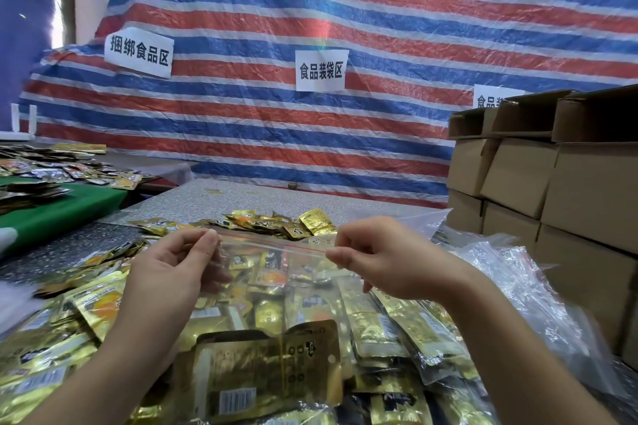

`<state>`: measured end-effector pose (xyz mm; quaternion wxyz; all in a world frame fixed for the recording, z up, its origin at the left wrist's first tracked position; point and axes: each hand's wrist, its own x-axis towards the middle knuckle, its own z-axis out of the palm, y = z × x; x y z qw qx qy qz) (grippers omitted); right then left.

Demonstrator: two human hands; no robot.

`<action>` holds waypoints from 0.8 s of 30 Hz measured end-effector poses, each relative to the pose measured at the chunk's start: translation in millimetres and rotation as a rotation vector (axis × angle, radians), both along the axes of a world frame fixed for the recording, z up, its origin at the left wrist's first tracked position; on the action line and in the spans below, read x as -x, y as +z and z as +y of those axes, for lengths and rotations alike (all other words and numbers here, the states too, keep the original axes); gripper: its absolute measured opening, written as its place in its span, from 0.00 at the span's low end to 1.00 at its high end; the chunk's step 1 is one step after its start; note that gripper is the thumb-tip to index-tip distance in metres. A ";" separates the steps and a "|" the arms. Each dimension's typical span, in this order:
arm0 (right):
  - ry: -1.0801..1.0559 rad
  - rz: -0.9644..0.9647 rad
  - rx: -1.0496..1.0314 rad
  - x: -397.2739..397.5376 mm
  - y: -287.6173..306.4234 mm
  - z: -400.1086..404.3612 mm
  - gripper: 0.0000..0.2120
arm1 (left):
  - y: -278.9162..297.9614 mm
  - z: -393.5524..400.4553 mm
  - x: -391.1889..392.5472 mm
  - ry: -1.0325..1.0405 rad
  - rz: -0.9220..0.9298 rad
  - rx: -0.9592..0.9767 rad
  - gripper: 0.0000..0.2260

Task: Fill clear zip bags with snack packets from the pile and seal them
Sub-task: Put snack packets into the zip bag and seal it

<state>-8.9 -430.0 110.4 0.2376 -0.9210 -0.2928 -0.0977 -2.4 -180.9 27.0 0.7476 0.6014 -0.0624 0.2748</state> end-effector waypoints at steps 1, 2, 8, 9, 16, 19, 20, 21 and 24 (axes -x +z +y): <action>0.017 0.016 -0.016 -1.3 -1.4 0.7 0.17 | 0.2 -0.7 -0.9 -0.017 0.015 0.028 0.09; 0.028 0.052 -0.039 -3.0 -3.7 1.6 0.21 | 0.6 -2.1 -1.1 -0.036 0.023 0.055 0.08; 0.153 0.424 -0.110 -13.5 -33.5 6.7 0.09 | 6.4 -7.6 3.0 -0.124 0.023 0.172 0.07; 0.172 0.471 -0.147 -14.3 -37.2 8.0 0.13 | 7.8 -7.7 3.7 -0.134 0.019 0.186 0.07; 0.349 0.757 -0.306 -13.0 -49.2 16.6 0.29 | 12.0 -5.3 4.3 -0.164 0.026 0.303 0.07; 0.284 0.640 -0.199 -13.7 -51.3 21.0 0.12 | 12.4 -3.0 2.2 -0.170 0.024 0.344 0.08; 0.281 0.592 -0.169 -12.6 -52.0 24.4 0.08 | 11.8 -1.9 1.8 -0.167 0.021 0.349 0.08; 0.273 0.550 -0.155 -11.5 -53.0 27.7 0.07 | 10.6 -0.4 1.5 -0.160 0.017 0.348 0.08; 0.163 0.538 -0.226 -8.9 -53.2 25.4 0.06 | 9.2 1.9 2.2 -0.094 0.008 0.292 0.11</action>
